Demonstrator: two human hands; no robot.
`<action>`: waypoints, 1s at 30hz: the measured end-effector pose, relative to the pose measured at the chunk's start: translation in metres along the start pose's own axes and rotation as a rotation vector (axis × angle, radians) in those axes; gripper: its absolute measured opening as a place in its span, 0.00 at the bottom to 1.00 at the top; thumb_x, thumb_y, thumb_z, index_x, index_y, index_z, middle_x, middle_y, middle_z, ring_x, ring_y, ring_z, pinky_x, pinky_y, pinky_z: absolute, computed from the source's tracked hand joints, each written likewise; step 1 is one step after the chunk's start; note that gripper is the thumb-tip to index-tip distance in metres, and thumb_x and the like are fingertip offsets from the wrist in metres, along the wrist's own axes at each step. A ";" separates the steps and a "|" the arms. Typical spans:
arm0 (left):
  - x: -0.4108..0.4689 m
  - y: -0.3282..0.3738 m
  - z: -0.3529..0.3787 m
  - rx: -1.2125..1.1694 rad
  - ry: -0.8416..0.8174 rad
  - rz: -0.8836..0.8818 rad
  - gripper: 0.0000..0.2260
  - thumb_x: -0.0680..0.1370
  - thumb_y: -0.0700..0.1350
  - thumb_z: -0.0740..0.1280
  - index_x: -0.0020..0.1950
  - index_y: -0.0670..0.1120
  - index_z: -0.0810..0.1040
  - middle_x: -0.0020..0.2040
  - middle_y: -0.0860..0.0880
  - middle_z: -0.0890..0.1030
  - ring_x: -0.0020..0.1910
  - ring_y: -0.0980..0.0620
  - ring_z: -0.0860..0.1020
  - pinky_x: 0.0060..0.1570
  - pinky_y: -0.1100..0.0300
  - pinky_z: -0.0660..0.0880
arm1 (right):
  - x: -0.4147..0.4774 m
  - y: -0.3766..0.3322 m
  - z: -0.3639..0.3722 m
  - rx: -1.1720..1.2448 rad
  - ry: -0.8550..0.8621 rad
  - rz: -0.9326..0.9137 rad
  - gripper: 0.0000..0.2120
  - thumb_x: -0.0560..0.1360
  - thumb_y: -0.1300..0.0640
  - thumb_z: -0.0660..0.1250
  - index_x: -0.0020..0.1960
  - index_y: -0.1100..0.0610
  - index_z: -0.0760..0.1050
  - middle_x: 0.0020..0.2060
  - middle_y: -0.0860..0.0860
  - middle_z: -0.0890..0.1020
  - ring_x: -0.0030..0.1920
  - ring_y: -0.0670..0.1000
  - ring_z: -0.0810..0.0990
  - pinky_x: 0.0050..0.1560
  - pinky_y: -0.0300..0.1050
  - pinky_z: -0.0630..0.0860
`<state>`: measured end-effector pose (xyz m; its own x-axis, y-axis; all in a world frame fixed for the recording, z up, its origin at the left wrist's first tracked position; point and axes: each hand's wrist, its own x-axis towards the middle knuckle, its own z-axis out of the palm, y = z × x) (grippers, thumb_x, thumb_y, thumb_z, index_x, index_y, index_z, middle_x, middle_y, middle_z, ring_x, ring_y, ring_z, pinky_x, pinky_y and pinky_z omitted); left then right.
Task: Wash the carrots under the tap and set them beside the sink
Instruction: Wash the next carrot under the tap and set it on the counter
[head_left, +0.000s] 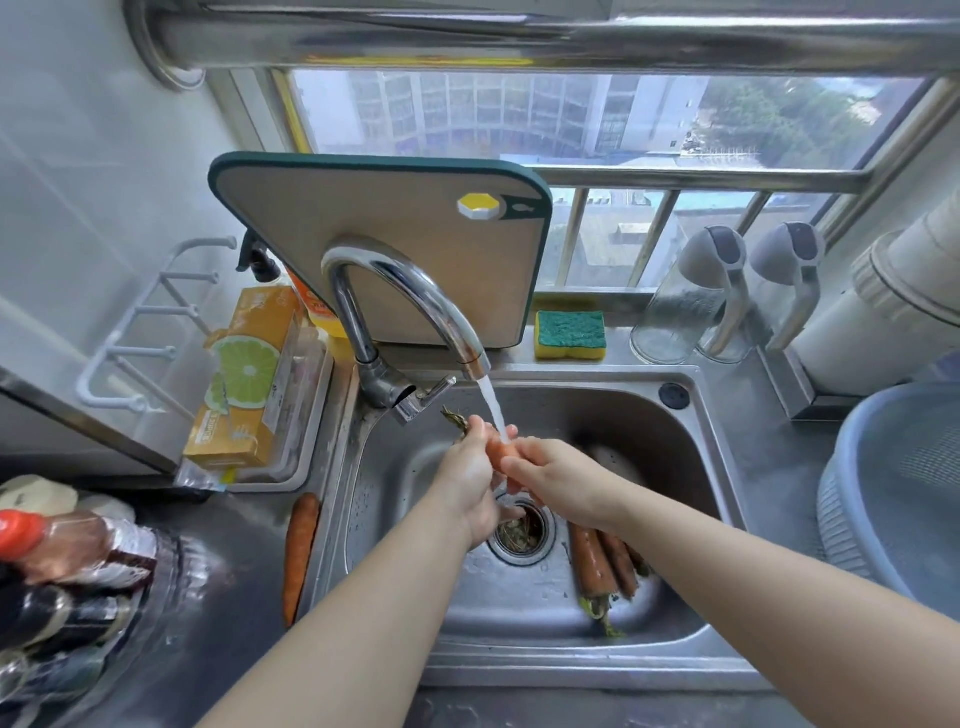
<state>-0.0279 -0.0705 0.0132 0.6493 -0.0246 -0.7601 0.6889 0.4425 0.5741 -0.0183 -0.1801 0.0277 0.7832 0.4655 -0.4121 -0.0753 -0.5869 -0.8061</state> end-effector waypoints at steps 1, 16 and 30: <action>0.000 -0.001 0.001 -0.001 -0.005 0.004 0.25 0.81 0.61 0.46 0.60 0.49 0.76 0.51 0.50 0.79 0.43 0.51 0.74 0.51 0.48 0.68 | 0.002 0.001 0.003 -0.072 0.069 0.001 0.12 0.79 0.53 0.59 0.37 0.52 0.73 0.33 0.45 0.75 0.35 0.45 0.73 0.43 0.45 0.71; 0.000 -0.002 0.001 0.005 0.053 0.011 0.22 0.82 0.59 0.47 0.51 0.49 0.77 0.46 0.52 0.80 0.45 0.53 0.74 0.53 0.48 0.67 | 0.000 -0.003 -0.001 -0.255 0.050 0.052 0.11 0.78 0.51 0.58 0.40 0.52 0.74 0.38 0.47 0.78 0.43 0.50 0.75 0.59 0.53 0.69; -0.017 -0.001 -0.005 -0.136 -0.011 0.083 0.10 0.83 0.49 0.55 0.51 0.46 0.73 0.49 0.49 0.80 0.47 0.50 0.78 0.55 0.38 0.73 | 0.003 0.005 -0.008 0.172 0.002 0.066 0.19 0.80 0.47 0.59 0.50 0.60 0.82 0.31 0.47 0.79 0.27 0.41 0.72 0.31 0.34 0.68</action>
<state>-0.0414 -0.0658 0.0235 0.7062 0.0080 -0.7079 0.5830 0.5608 0.5879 -0.0110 -0.1870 0.0257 0.7744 0.4278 -0.4661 -0.2311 -0.4944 -0.8379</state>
